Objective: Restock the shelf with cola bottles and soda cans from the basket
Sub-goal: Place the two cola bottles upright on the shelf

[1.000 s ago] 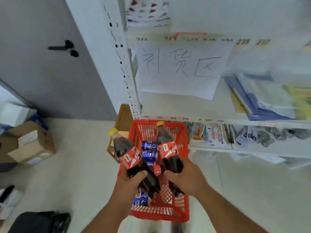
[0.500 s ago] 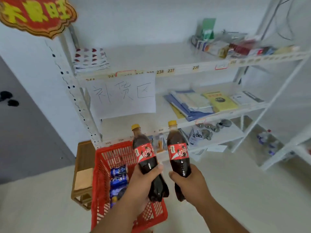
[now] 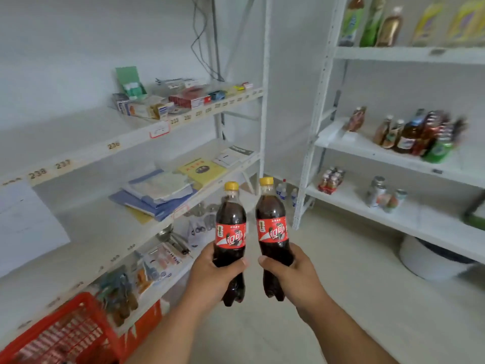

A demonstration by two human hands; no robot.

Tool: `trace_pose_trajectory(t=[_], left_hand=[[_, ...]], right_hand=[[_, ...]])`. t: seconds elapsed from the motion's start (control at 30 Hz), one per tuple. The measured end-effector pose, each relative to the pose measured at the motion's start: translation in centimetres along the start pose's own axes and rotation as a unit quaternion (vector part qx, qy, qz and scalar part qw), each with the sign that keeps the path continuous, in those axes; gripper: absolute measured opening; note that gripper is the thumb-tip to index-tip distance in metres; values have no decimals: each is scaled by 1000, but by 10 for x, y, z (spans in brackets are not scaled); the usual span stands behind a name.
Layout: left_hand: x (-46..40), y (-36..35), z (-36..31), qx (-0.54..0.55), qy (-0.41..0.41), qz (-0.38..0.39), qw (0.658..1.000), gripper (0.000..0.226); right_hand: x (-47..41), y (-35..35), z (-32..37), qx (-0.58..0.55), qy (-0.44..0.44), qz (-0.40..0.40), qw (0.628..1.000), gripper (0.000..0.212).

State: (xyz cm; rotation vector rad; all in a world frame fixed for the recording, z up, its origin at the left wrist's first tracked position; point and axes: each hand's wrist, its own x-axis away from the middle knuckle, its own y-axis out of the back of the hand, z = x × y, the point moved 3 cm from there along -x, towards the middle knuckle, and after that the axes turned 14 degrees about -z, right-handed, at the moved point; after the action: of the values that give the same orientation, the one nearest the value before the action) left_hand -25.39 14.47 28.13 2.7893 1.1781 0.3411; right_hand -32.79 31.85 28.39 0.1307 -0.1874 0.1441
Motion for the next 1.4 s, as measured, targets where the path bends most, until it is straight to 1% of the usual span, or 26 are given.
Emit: trace_pose_trajectory(t=[0.17,0.27,0.4,0.5,0.6,0.73,0.93,1.13,1.3,1.4], left_hand=[[13,-131,-34,-50,-51,61,996,35],[29,-204,-49,-61,-79,107,989,33],[55,-283,-69,-62,-107,176,977,39],[68,-332,-81,-70,-113,220,966,44],[74,-377,-89,-73,-125,249,958,44],[75,-431,-100,-63,-134,284,948,38],[60,-502,-116,-29,-135,328,934,54],[43,-561,-139,-23,-135,374,917,50],[42,-613,-147,-23,-137,379,915,42],[47,-651,-151,-33,-143,378,914,44]], right_hand=[[-45,131,3,-33,-6,-97,995,35],[-58,202,1,-36,2,-153,988,30],[-65,275,-1,-34,9,-222,974,25],[-70,317,-4,-28,7,-271,962,27],[-76,351,-6,-16,9,-316,949,29],[-89,386,0,-14,20,-355,935,23],[-135,428,3,-11,19,-419,908,25],[-179,458,14,-15,21,-441,897,25],[-209,498,11,-15,20,-449,893,25],[-230,532,7,-15,20,-451,892,26]])
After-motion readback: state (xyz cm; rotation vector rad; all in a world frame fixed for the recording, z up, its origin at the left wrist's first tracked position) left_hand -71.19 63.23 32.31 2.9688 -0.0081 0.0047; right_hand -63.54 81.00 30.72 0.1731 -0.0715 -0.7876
